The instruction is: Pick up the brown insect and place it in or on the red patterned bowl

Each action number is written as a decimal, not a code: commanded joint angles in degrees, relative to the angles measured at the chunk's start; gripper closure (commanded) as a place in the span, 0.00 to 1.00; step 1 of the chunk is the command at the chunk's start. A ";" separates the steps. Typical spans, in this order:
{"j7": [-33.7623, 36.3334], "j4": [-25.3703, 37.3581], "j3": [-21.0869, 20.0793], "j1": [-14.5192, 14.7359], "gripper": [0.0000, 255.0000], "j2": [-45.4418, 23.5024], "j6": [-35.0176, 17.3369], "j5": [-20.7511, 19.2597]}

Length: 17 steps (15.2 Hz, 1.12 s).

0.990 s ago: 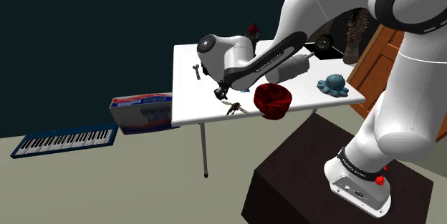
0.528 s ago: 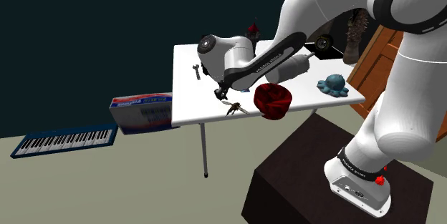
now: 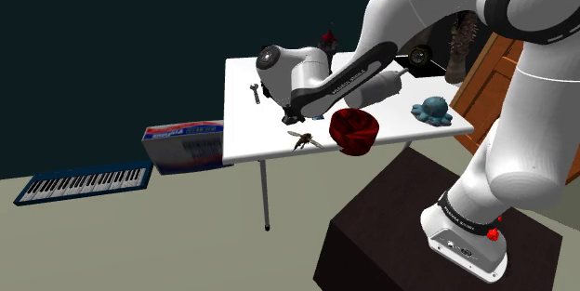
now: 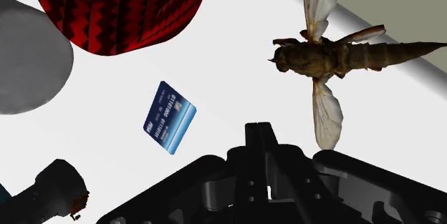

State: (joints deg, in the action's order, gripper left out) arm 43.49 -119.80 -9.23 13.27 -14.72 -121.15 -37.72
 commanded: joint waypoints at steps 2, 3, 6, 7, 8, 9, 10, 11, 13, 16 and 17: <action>0.00 0.00 0.00 0.00 1.00 0.00 0.00 0.00; 0.00 0.00 0.00 0.00 0.00 0.00 0.00 0.00; 7.39 -7.41 -0.24 -4.51 0.00 3.78 -10.50 16.20; 9.15 -10.33 -0.53 -5.82 0.00 4.93 -14.69 22.17; 10.39 -13.34 -1.04 -7.01 0.00 5.94 -19.15 28.68; 10.50 -13.73 -1.12 -7.16 0.00 6.06 -19.75 29.59; 10.70 -13.85 -1.02 -7.14 0.00 5.43 -20.48 29.30; 10.91 -13.96 -0.93 -7.12 0.00 4.80 -21.20 29.01; 11.33 -14.13 -0.72 -7.08 0.00 3.51 -22.62 28.39; 12.14 -14.31 -0.25 -6.93 0.00 1.10 -25.13 27.23; 12.14 -14.31 -0.24 -6.93 0.00 1.10 -25.13 27.24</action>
State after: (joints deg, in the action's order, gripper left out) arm 55.45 -133.94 -9.54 6.31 -13.31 -145.77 -10.31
